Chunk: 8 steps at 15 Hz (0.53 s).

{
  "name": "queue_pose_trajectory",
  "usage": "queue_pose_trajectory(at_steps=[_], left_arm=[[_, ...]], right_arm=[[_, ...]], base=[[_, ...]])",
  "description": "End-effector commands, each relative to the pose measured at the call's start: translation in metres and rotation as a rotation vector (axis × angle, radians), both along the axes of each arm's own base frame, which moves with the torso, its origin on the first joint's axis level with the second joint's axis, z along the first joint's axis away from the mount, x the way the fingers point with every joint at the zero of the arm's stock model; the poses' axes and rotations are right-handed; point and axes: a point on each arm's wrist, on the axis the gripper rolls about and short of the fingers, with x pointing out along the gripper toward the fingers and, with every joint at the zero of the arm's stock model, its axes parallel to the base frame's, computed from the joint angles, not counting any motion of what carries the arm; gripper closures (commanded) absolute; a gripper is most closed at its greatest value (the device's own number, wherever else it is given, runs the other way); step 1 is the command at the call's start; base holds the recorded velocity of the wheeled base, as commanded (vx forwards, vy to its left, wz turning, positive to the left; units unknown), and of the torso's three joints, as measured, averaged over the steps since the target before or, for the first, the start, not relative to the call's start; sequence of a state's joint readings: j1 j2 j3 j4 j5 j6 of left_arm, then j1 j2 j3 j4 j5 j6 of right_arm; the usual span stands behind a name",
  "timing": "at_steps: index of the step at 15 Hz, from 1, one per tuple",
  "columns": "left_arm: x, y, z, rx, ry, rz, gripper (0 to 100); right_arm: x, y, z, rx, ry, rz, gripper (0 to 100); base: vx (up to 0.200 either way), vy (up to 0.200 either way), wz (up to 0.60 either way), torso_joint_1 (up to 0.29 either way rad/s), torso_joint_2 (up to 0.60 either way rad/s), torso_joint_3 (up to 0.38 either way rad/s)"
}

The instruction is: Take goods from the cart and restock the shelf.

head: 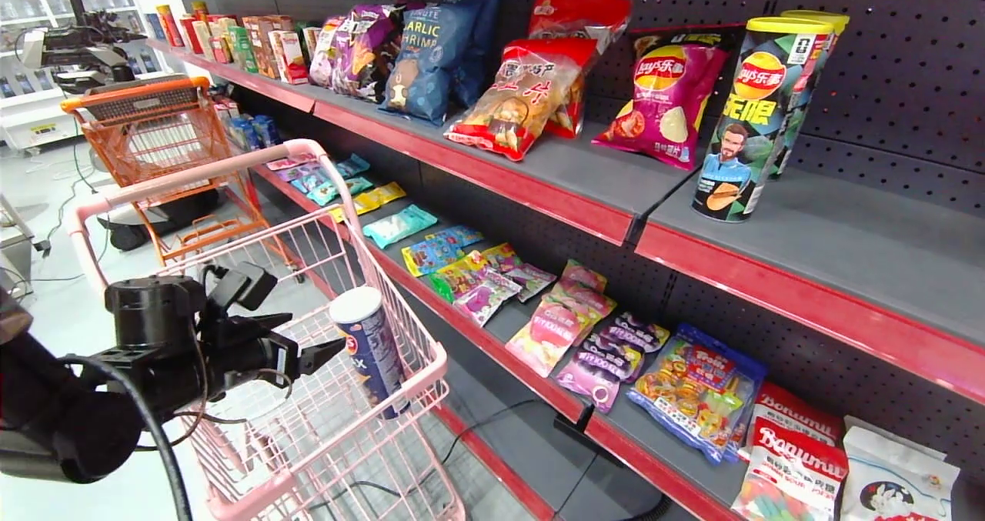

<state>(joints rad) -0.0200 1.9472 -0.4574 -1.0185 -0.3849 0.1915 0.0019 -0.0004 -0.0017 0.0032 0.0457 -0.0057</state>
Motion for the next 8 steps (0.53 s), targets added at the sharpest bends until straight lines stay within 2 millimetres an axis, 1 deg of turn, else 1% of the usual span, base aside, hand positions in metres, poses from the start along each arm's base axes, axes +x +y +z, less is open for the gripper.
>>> queue_pose_trajectory(at_steps=[1, 2, 3, 6, 8], left_arm=[[0.011, -0.011, -0.016, -0.001, 0.039, -0.039, 0], [0.011, -0.014, -0.015, -0.002, 0.037, -0.050, 0], [0.012, -0.023, -0.019, 0.000, 0.046, -0.076, 0], [0.029, -0.031, -0.020, -0.001, 0.019, -0.096, 0], [0.033, -0.034, -0.019, -0.003, 0.007, -0.104, 0]], right_arm=[[0.000, 0.000, 0.000, 0.000, 0.000, 0.000, 0], [0.000, 0.000, 0.000, 0.000, 0.000, 0.001, 0], [0.000, 0.000, 0.000, 0.000, 0.000, 0.001, 0], [0.000, 0.000, 0.000, 0.000, 0.000, 0.000, 0], [0.000, 0.000, 0.000, 0.000, 0.000, 0.000, 0]], base=[[0.000, 0.000, 0.00, 0.000, 0.00, 0.000], [0.000, 0.000, 0.00, 0.000, 0.00, 0.000], [0.000, 0.000, 0.00, 0.000, 0.00, 0.000], [0.000, 0.000, 0.00, 0.000, 0.00, 0.000], [0.000, 0.000, 0.00, 0.000, 0.00, 0.000]])
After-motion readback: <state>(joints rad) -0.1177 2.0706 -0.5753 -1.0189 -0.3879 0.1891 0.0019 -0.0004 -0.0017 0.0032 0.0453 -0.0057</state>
